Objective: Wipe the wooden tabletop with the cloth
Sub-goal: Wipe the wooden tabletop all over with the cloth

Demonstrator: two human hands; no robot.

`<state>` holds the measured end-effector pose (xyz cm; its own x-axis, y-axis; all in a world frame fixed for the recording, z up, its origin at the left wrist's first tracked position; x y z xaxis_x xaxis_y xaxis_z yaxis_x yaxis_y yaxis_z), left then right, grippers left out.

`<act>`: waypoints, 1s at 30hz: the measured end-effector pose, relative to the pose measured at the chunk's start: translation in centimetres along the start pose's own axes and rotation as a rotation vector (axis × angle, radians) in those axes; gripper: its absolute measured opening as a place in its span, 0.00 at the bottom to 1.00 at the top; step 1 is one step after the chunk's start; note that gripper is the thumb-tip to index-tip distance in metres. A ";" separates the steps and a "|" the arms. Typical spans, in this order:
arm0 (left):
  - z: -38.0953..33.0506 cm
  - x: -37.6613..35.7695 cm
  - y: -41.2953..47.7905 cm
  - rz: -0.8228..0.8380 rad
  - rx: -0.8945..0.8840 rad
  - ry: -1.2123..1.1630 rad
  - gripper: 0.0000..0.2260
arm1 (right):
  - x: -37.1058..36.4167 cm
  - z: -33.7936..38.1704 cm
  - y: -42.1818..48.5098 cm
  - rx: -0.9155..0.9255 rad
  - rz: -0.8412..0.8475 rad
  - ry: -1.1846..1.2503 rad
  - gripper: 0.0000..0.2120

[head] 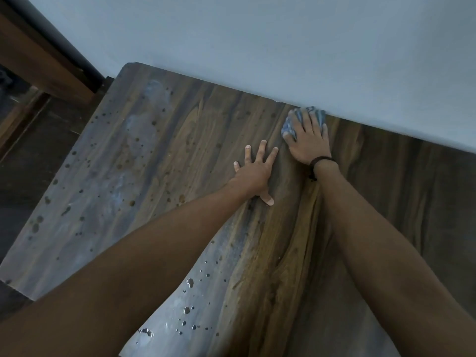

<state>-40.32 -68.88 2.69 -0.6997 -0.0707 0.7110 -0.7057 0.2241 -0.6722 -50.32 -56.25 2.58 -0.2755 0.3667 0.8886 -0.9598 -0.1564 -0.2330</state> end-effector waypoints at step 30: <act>0.1 0.0 0.0 0.001 -0.021 -0.020 0.65 | 0.4 -2.4 -2.9 -0.094 -0.156 -0.074 0.27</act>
<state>-40.27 -68.98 2.66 -0.7023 -0.0896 0.7062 -0.7029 0.2445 -0.6680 -47.79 -53.45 2.69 -0.1219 0.3110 0.9426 -0.9923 -0.0157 -0.1231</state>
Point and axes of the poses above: each hand's wrist, its own y-axis towards the middle knuckle, its own x-axis out of the back of the hand, z = x × y, the point moved 10 cm from there along y, towards the middle knuckle, and after that the axes turned 1 degree about y, right-handed, at the moved point
